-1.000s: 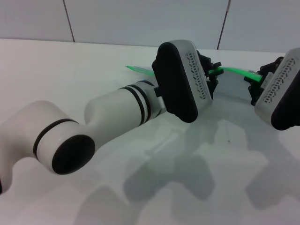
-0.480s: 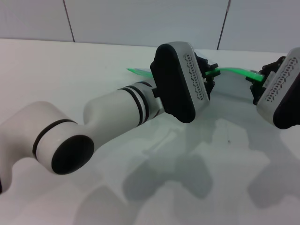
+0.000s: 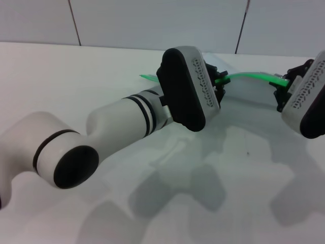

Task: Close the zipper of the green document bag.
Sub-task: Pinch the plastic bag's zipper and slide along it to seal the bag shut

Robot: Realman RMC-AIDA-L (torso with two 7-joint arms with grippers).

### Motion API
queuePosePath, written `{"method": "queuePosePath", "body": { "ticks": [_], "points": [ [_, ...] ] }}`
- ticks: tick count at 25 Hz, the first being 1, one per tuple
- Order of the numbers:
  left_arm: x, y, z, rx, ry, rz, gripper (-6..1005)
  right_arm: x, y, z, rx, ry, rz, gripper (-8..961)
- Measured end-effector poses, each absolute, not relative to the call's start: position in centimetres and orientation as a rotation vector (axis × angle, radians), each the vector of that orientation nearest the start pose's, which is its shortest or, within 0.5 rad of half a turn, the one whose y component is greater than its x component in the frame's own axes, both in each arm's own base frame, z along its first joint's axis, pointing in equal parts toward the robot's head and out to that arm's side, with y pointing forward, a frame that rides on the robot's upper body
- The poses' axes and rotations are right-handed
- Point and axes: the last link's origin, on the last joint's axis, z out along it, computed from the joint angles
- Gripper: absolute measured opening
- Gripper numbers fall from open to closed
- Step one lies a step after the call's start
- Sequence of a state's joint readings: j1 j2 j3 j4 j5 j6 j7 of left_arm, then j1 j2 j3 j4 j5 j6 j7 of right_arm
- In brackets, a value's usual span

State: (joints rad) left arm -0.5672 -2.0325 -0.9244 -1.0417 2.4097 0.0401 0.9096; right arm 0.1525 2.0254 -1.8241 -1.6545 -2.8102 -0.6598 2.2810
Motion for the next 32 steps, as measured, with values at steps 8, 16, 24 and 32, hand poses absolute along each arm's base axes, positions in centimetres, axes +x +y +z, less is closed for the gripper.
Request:
{"method": "queuePosePath", "body": {
  "ticks": [8,16,24,32],
  "points": [
    [-14.3,38.0,-10.5,-2.245,0.242,-0.133,101,18.5,34.2,1.4,-2.180,-0.053,-0.263,48],
    [-17.2,38.8,-9.0,-2.192,0.132,-0.090,106,19.1,34.1,1.8,-2.168,-0.032,-0.273,48],
    [-19.1,39.0,-7.9,-2.155,0.059,-0.064,111,19.4,34.3,2.3,-2.156,-0.022,-0.281,48],
    [-20.3,38.9,-7.9,-2.155,0.029,-0.035,117,19.9,34.4,2.7,-2.143,-0.001,-0.289,49]
  ]
}}
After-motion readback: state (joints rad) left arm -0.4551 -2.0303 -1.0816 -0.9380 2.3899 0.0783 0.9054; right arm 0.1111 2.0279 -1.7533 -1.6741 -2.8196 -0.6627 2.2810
